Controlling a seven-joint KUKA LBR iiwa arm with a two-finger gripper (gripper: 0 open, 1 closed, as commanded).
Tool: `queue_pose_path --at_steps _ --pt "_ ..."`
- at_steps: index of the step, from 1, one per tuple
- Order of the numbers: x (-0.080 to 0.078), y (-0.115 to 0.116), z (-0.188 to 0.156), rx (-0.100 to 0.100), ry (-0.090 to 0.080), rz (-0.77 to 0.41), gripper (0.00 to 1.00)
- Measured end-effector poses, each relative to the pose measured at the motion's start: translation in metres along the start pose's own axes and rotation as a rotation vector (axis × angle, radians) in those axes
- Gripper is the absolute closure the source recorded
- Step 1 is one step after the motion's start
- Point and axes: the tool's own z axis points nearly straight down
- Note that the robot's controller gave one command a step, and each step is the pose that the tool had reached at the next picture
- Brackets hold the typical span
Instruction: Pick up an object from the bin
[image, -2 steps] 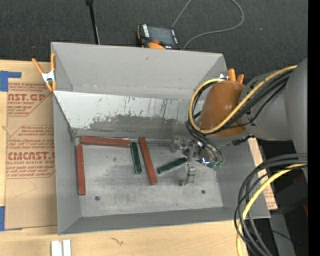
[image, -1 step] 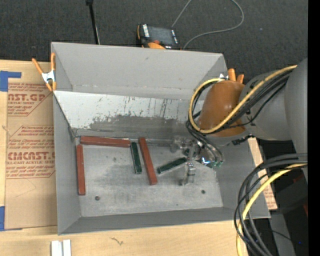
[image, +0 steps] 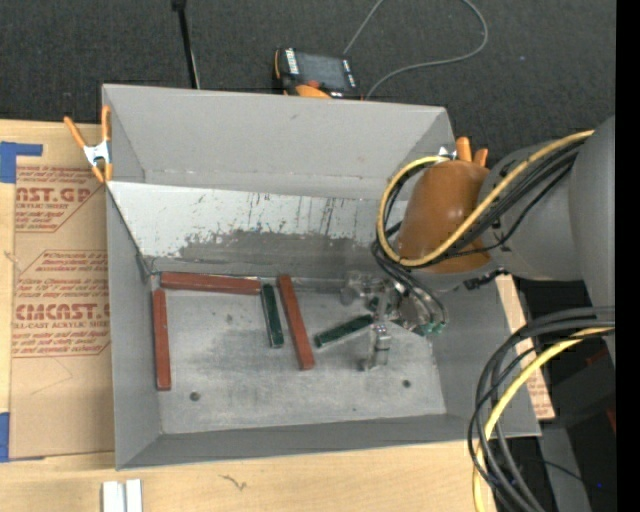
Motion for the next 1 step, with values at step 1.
queue_pose_path --at_steps 1 --pt "-0.0005 0.0001 -0.0001 0.0 0.0 0.001 0.0"
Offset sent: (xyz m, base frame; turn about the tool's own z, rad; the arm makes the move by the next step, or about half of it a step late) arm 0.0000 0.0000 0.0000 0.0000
